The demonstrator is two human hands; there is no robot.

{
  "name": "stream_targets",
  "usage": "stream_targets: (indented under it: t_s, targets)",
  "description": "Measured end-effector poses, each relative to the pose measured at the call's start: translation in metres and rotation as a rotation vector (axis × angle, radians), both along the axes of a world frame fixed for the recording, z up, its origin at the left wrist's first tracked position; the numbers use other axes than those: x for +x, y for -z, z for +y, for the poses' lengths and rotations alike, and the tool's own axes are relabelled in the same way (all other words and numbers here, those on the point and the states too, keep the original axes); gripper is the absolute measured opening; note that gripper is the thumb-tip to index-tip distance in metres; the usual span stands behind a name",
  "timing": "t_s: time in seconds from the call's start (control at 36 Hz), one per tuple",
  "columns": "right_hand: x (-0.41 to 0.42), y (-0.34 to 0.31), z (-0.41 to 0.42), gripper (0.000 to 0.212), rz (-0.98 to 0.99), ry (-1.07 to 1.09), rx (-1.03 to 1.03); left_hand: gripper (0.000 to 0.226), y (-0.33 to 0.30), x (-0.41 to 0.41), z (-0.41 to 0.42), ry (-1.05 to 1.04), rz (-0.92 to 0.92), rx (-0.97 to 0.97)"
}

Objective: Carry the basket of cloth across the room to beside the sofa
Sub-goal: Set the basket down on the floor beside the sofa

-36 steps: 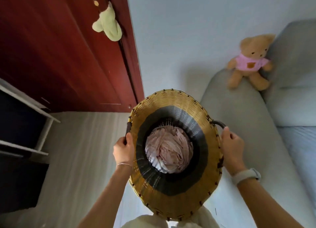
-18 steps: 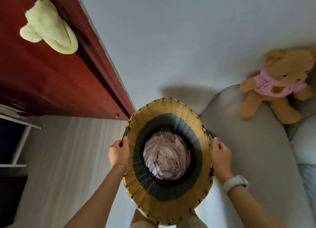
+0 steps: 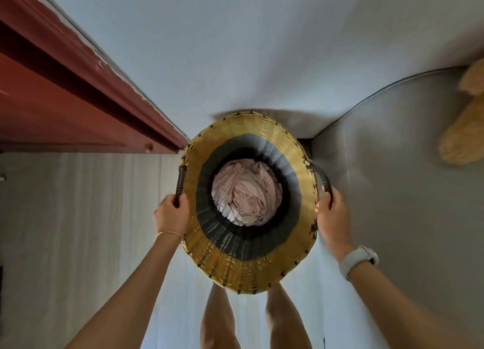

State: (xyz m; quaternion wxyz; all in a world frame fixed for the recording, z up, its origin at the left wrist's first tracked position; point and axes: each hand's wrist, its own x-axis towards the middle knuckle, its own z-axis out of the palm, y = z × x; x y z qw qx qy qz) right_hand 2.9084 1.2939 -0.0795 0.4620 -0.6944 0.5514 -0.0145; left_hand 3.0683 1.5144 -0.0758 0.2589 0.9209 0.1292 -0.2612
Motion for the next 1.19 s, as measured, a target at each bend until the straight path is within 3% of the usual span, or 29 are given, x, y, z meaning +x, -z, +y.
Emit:
stream_targets:
  t_s: [0.11,0.22,0.28,0.31,0.44,0.56,0.67,0.78,0.89,0.97,1.06,1.11,1.19]
  targets:
    - [0.03,-0.001,-0.014,0.04,0.194,-0.21,-0.262,0.048,0.002,0.031,-0.011,0.158,-0.063,0.194]
    - [0.056,-0.002,-0.034,0.05,0.5,-0.602,-0.529,0.061,0.004,0.058,-0.032,0.384,-0.158,0.239]
    - [0.069,-0.002,-0.038,0.054,0.56,-0.707,-0.472,0.063,0.01,0.066,-0.044,0.5,-0.145,0.226]
    - [0.095,0.028,-0.043,0.056,0.565,-0.728,-0.456,0.064,0.043,0.089,-0.053,0.536,-0.135,0.197]
    - [0.13,0.045,-0.058,0.055,0.661,-0.624,-0.292,0.07,0.074,0.117,-0.084,0.675,-0.08,0.191]
    - [0.121,0.06,-0.067,0.032,0.564,-0.626,-0.464,0.047,0.093,0.118,-0.078,0.561,-0.084,0.177]
    - [0.138,0.071,-0.061,0.036,0.472,-0.646,-0.541,0.033,0.099,0.093,-0.052,0.366,-0.111,0.106]
    - [0.172,0.076,-0.03,0.042,0.248,-0.745,-0.599,0.035,0.098,0.071,-0.014,0.155,0.04,0.159]
    - [0.174,0.08,0.021,0.049,0.025,-0.854,-0.652,0.049,0.098,0.059,0.011,0.208,0.192,0.225]
    - [0.142,0.076,0.047,0.041,-0.092,-0.747,-0.616,0.06,0.094,0.07,0.001,0.282,0.127,0.116]
    - [0.081,0.073,0.058,0.034,-0.073,-0.47,-0.607,0.065,0.089,0.086,-0.021,0.431,-0.014,0.031]
    - [0.039,0.072,0.06,0.032,0.02,-0.274,-0.571,0.067,0.091,0.094,-0.035,0.542,-0.071,0.009]
    - [0.001,0.073,0.058,0.054,0.364,0.038,-0.377,0.073,0.096,0.099,-0.051,0.697,-0.045,0.069]
